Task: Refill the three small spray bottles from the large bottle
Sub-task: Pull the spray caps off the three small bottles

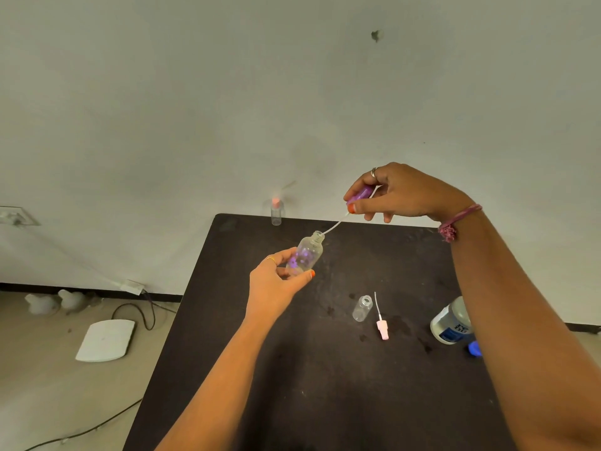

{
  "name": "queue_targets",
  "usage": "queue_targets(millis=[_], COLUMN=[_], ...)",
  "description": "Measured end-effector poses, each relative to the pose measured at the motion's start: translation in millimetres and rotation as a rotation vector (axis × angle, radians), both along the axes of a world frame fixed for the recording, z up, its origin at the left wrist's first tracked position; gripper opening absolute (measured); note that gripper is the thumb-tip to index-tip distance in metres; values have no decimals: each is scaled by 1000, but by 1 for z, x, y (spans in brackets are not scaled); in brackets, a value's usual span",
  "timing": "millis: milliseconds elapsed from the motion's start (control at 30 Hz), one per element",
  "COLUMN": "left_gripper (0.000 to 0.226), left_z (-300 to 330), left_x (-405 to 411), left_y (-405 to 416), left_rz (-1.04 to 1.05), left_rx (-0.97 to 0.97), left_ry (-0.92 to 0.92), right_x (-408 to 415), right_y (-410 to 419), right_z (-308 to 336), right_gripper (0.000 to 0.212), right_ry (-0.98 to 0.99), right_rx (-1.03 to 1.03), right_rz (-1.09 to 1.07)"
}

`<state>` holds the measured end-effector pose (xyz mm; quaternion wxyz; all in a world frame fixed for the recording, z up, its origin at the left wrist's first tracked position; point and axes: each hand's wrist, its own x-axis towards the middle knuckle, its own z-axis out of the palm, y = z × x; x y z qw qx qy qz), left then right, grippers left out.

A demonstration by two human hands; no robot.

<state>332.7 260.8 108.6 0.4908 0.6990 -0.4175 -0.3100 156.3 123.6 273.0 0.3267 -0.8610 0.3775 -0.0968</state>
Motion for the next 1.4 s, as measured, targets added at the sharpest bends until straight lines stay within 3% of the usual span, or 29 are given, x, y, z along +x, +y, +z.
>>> queue_targets(millis=[233,333,533,767,900,1100,1167,1400], left_gripper=[48,48,45,45,46,48,48,45], left_z=[-14,-23,-43,-75,-96,-120,-126,-147], left_x=[3,2,-4,-12,-14,-20,-23,-30], left_y=[0,-1,-6,-12,-15,-19,-23,-33], left_rz=[56,73,70,21,-3,-70,-89,-143], left_rx=[17,37,84,132,216,288,309,363], left_ry=[54,78,81,35,-13,-59,-81,-107], right_x=[-11,-8,10,28,34,37,37,38], right_y=[0,9,44,88,105,111,108,101], right_z=[-18,-49,-132,-221,-255,-287,-298,-319], right_gripper=[22,24,15,18,21,2,12,18], right_ry=[-205,-367,-434,-574,-594,-548,-510,-445], right_rx=[2,-19,-102,124,301,413,440,471], right_rz=[-195,-359,-612,-981,-1150,-1311,-1352,-1325])
